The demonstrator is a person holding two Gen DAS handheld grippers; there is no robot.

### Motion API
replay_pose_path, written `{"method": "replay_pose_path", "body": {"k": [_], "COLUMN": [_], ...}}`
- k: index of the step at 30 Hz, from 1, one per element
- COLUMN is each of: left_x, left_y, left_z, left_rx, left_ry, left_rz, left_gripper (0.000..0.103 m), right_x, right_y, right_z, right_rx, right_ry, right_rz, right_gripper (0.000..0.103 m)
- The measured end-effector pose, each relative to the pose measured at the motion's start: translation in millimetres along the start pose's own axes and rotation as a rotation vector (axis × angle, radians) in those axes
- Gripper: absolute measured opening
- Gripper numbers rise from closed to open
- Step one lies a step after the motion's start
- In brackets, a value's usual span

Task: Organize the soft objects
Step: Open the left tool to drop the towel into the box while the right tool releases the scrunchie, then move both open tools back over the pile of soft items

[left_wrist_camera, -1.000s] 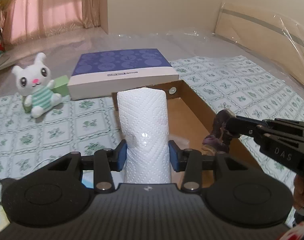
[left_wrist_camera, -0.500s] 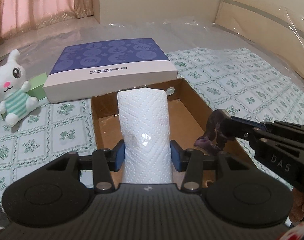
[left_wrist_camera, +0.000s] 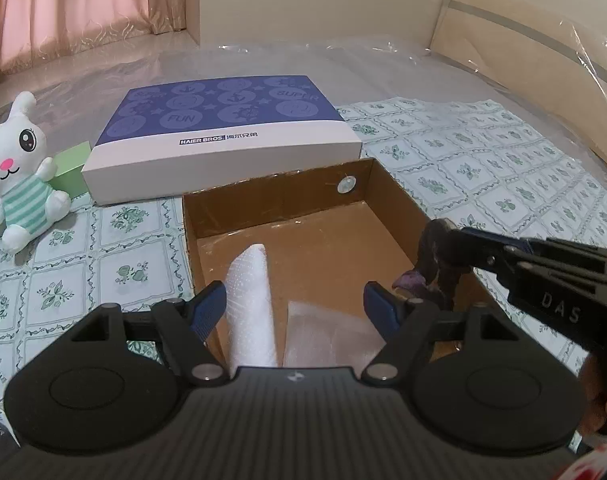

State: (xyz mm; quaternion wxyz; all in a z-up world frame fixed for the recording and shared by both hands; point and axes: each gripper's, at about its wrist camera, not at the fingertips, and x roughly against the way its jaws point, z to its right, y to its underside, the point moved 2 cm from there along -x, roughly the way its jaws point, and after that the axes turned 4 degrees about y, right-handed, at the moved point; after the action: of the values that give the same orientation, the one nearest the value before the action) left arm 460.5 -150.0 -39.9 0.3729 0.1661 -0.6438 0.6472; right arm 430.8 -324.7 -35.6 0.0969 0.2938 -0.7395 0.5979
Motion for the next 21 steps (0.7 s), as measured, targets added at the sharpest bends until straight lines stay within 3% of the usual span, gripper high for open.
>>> {"method": "replay_pose_path", "body": {"k": [6, 21], "left_x": [13.2, 72.8], "left_y": [3.2, 22.1], "left_z": [-5.5, -3.1], "left_rx": [0.017, 0.052], "left_ry": [0.011, 0.020], "left_rz": [0.010, 0.060], "left_gripper": [0.074, 0.074], "right_x": [8.8, 51.1], "right_y": [-2.4, -0.3], "right_z": [-2.7, -17.1], "right_rx": [-0.017, -0.043], "right_ry": [0.008, -0.002], "right_rz": [0.025, 0.038], "right_gripper": [0.050, 0.061]}}
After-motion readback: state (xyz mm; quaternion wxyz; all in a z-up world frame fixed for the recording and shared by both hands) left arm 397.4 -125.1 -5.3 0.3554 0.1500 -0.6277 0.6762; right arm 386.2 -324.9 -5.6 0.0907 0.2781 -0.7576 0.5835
